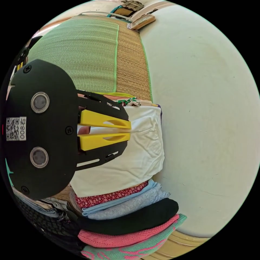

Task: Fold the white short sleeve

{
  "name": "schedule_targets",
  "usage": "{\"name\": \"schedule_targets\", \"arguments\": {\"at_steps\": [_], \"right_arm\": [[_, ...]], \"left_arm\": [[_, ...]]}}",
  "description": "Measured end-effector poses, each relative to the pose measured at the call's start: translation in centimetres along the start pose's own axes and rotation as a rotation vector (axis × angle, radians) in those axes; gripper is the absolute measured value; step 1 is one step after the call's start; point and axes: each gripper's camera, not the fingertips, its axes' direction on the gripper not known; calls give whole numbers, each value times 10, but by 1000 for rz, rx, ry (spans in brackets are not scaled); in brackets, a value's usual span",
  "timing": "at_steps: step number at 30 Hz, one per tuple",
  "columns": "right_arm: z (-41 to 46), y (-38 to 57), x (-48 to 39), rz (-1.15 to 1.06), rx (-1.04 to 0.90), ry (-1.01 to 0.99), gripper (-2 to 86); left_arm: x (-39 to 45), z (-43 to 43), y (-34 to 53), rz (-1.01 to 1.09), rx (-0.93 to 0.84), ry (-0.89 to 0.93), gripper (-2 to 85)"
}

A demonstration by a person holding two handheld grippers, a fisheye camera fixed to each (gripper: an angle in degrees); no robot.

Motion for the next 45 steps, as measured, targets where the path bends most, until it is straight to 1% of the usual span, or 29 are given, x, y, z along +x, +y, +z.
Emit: {"name": "schedule_targets", "arguments": {"at_steps": [2, 7, 10, 12, 15, 17, 19, 24, 26, 29, 31, 33, 34, 35, 36, 38, 42, 45], "right_arm": [[-3, -2, 2, 21, -7, -31, 14], [-41, -2, -1, 87, 75, -72, 6], [-80, 2, -8, 80, 122, -128, 4], [-121, 9, -16, 62, 178, -209, 3], [-183, 19, -34, 12, 241, -337, 3], [-224, 26, -52, -52, 264, -388, 3], [-264, 35, -72, -125, 274, -422, 3], [-381, 75, -115, -256, 358, -583, 2], [-417, 90, -127, -280, 383, -627, 2], [-467, 116, -146, -303, 398, -704, 1], [-489, 131, -157, -301, 399, -741, 1], [-507, 148, -173, -300, 349, -800, 1], [-512, 152, -177, -299, 341, -816, 1], [-519, 163, -184, -295, 329, -862, 1], [-525, 173, -191, -297, 309, -924, 1], [-536, 191, -203, -304, 286, -1005, 1], [-566, 231, -228, -347, 257, -1099, 1], [-591, 249, -236, -366, 273, -1159, 1]], "left_arm": [[-7, -9, 19, 0, 0, -1, 3], [-23, -29, 58, 2, 0, -7, 3], [-35, -43, 84, 2, -1, -8, 3], [-45, -52, 101, -5, -1, 6, 3], [-73, -73, 133, -85, 8, 93, 4], [-103, -104, 172, -227, 93, 265, 5], [-123, -138, 207, -300, 181, 336, 7], [-170, -245, 309, -386, 380, 373, 20], [-186, -300, 365, -428, 479, 372, 45], [-196, -355, 433, -462, 560, 385, 75], [-199, -377, 475, -497, 593, 423, 87], [-201, -390, 517, -547, 621, 487, 95], [-202, -396, 546, -581, 649, 546, 99], [-201, -401, 575, -613, 675, 605, 103], [-200, -403, 590, -630, 692, 632, 105], [-191, -414, 646, -673, 760, 710, 109], [-179, -432, 720, -731, 843, 782, 107], [-176, -453, 771, -757, 911, 781, 102]]}}
